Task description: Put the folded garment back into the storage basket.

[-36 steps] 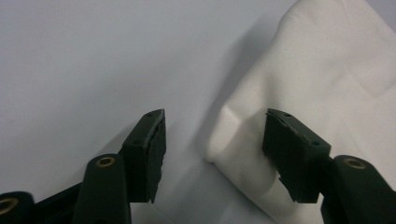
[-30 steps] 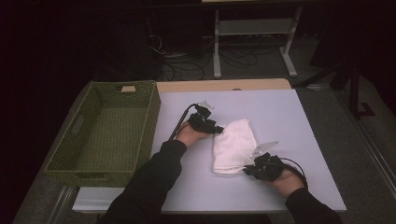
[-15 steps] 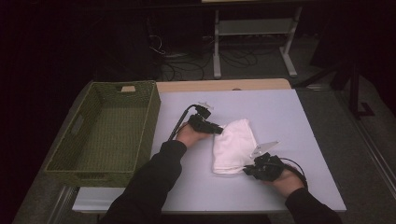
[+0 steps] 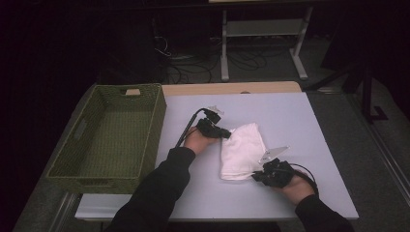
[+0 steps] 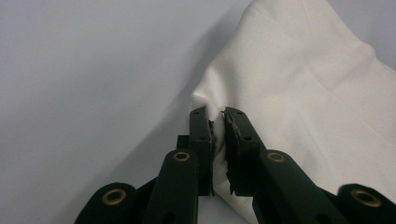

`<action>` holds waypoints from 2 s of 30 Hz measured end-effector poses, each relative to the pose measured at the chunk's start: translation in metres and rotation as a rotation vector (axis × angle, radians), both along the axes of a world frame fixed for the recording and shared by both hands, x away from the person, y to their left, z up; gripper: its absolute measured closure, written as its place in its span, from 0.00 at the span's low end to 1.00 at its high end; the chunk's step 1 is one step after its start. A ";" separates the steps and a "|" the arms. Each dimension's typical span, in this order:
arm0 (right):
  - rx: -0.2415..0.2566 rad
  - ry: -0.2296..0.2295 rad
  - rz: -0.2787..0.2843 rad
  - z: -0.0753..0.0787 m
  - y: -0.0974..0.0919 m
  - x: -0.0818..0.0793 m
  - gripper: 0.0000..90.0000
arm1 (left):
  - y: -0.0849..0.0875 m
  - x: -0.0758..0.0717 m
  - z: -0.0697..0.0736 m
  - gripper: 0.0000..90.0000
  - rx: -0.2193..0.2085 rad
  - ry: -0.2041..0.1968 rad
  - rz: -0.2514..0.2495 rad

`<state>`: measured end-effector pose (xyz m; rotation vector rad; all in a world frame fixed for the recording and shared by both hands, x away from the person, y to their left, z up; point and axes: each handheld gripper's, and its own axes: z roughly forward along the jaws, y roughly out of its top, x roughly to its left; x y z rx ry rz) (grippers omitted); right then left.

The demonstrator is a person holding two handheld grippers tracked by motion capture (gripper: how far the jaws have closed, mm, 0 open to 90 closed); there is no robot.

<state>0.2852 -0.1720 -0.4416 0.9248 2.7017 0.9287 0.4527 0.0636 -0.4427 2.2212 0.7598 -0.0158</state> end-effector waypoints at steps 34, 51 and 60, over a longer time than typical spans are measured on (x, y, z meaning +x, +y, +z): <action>0.152 -0.088 -0.046 0.030 -0.016 0.004 0.94 | 0.008 -0.022 0.049 0.91 -0.122 -0.097 -0.042; 0.241 -0.139 -0.060 0.051 -0.024 0.013 0.94 | 0.004 -0.035 0.074 0.91 -0.161 -0.143 -0.086; 0.269 -0.150 -0.030 0.063 -0.024 0.019 0.94 | 0.009 -0.037 0.089 0.91 -0.166 -0.150 -0.074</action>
